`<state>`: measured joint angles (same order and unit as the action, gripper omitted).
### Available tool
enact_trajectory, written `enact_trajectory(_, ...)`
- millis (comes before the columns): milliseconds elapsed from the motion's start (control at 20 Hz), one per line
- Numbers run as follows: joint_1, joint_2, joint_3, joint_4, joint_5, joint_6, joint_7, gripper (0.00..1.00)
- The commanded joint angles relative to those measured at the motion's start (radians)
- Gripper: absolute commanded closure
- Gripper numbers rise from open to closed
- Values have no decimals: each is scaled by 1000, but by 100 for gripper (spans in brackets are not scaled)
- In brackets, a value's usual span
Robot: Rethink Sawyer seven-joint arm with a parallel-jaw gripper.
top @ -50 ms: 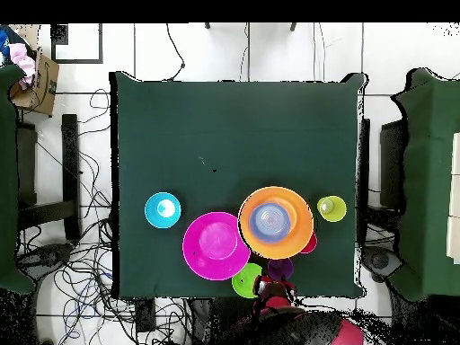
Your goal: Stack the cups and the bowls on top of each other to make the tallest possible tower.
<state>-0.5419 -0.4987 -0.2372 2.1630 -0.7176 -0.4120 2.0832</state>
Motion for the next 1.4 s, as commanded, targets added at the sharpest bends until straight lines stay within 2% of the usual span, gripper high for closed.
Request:
enact_trajectory(50, 29, 74, 87, -176, -28, -22, 35, 0)
enact_trajectory(450, 46, 169, 61, -239, -3, -99, 26, 0)
enact_trajectory(850, 68, 240, 52, -290, 5, -125, 20, 0)
enact_trajectory(1050, 79, 302, 33, -316, 28, -172, 14, 0)
enact_trajectory(1400, 79, 324, 34, -353, 18, -173, 30, 0)
